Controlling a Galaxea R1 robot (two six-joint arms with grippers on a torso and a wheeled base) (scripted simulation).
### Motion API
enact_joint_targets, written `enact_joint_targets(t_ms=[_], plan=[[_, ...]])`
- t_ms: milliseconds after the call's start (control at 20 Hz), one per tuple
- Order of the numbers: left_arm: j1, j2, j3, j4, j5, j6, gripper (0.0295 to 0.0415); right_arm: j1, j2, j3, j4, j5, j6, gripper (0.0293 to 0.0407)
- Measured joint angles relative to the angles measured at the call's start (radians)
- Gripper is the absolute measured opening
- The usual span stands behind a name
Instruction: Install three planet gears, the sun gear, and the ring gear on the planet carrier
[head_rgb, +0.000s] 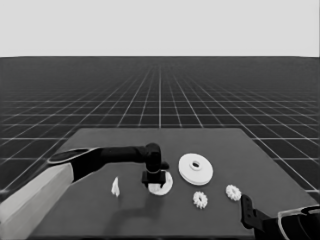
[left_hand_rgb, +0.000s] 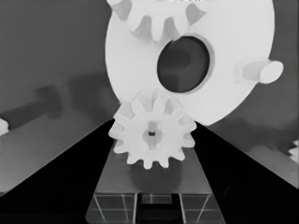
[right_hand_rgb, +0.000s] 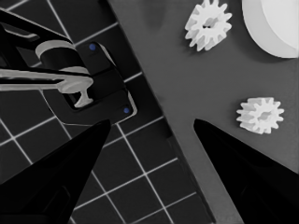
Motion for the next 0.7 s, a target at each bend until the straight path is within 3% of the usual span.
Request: enact_joint_targets(t_ms=[100, 150, 500, 600, 700], plan=[[0.001, 0.0, -0.001, 0.001, 0.0, 0.0, 0.0371, 0.0, 0.0, 0.0, 0.0, 0.0, 0.0, 0.0385], [0.001, 0.0, -0.001, 0.001, 0.0, 0.0, 0.0381, 0.0, 0.0, 0.0, 0.0, 0.0, 0.0, 0.0385], [0.001, 0.0, -0.001, 0.001, 0.0, 0.0, 0.0385, 0.0, 0.0, 0.0, 0.0, 0.0, 0.0, 0.0385], [-0.105, -0.016, 0.077, -0.104, 0.029, -0.054, 0.0385, 0.0, 0.0, 0.0, 0.0, 0.0, 0.0, 0.0385], [-0.148, -0.018, 0.092, -0.145, 0.032, -0.066, 0.0385, 0.0, 0.0, 0.0, 0.0, 0.0, 0.0, 0.0385]])
